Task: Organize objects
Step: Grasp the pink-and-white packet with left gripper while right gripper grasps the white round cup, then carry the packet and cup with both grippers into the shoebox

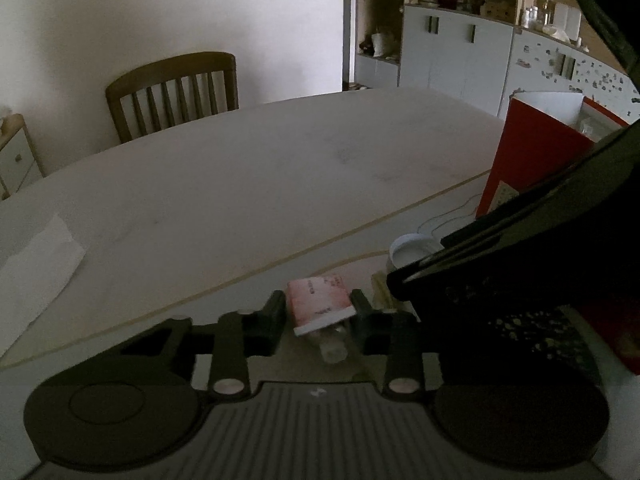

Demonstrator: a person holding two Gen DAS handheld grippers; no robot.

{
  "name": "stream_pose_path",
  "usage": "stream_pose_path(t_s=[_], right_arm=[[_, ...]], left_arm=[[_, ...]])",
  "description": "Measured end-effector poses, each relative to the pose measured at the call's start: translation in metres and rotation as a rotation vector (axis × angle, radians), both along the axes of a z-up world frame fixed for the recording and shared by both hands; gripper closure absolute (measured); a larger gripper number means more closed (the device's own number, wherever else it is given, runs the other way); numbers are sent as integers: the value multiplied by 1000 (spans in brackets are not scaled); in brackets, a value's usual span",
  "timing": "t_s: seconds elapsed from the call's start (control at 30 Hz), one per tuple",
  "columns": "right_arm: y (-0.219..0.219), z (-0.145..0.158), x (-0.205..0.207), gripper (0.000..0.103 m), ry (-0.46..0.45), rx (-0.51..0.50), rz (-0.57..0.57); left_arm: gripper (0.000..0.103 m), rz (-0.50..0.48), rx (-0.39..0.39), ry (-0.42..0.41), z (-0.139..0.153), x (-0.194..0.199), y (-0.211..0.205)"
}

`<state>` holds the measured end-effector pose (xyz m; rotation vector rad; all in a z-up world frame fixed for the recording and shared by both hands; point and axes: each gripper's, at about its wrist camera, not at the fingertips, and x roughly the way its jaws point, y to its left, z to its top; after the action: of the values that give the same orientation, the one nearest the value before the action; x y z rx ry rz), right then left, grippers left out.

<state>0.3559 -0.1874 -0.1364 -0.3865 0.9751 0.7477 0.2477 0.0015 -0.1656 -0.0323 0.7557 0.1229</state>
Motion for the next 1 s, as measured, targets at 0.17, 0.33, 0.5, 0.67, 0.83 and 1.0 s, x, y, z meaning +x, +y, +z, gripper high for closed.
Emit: stream_pose_path(t_s=[0.17, 0.33, 0.5, 0.67, 0.83, 1.0], right_arm=[[1, -1, -2, 65, -3, 3, 5], [-8, 7, -10, 65, 6, 25, -1], [-21, 23, -24, 65, 13, 52, 6], [-38, 40, -37, 65, 34, 84, -6], [-58, 58, -55, 65, 50, 116, 2], [-85, 76, -75, 65, 54, 140, 7]], left_arm=[[76, -4, -13, 6, 2, -1, 5], [76, 0, -35, 16, 4, -6, 7], [76, 13, -71, 22, 10, -17, 10], [76, 10, -101, 22, 21, -34, 8], [76, 10, -132, 24, 32, -56, -1], [76, -10, -156, 11, 50, -81, -19]])
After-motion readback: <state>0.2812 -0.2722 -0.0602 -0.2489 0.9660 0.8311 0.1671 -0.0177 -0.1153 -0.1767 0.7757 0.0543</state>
